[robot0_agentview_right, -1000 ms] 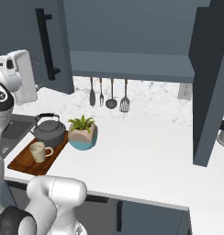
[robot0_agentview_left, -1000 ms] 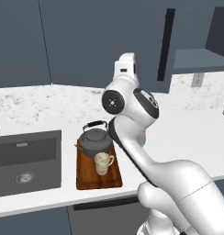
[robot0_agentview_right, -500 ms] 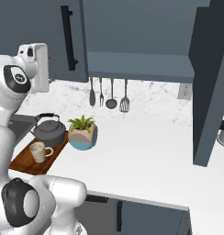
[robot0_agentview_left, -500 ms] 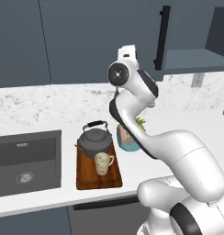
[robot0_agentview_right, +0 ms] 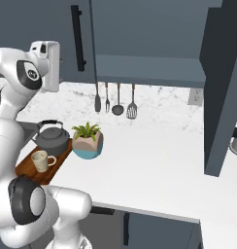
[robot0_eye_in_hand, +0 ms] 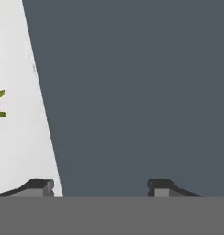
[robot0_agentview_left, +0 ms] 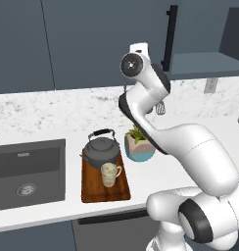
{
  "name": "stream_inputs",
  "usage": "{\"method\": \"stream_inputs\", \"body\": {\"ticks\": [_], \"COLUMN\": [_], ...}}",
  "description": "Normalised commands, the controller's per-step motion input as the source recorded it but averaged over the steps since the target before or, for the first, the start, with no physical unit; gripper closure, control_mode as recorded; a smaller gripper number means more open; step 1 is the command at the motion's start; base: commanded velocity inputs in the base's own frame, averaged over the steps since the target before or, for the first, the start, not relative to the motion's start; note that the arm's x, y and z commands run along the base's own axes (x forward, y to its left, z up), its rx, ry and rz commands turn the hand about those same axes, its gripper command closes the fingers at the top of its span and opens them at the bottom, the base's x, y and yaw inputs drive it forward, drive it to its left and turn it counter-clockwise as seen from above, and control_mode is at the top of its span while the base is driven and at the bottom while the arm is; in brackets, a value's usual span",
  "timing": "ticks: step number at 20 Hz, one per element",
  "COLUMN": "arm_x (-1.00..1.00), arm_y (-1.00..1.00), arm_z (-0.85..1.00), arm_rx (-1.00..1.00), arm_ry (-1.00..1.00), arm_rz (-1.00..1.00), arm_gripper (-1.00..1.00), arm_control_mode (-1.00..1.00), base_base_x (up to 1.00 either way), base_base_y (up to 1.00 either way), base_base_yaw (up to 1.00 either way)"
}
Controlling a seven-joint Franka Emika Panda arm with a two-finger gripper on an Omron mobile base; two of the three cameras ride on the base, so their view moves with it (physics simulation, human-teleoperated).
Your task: Pick the kettle from the counter and place it on the tray. Then pick the mug from the cabinet and place it on the tray. Then close the cabinet doors.
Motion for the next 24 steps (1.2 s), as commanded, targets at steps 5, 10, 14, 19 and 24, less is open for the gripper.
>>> {"method": "stream_inputs", "body": {"ticks": [5, 10, 14, 19, 24], "arm_x": [0.44, -0.03, -0.51, -0.78, -0.83], "arm_y": [-0.06, -0.02, -0.03, -0.07, -0.17], "arm_z": [-0.13, -0.21, -0.09, 0.00, 0.12], "arm_rx": [0.06, 0.07, 0.05, 0.09, 0.08], "arm_ry": [0.10, 0.07, 0.01, 0.00, -0.05], "arm_rz": [0.01, 0.08, 0.08, 0.04, 0.04], "arm_gripper": [-1.00, -1.00, -1.00, -1.00, -1.00], "arm_control_mode": [-1.00, -1.00, -1.00, -1.00, -1.00], "base_base_x": [0.00, 0.00, 0.00, 0.00, 0.00], "base_base_y": [0.00, 0.00, 0.00, 0.00, 0.00], "base_base_yaw": [0.00, 0.00, 0.00, 0.00, 0.00]}}
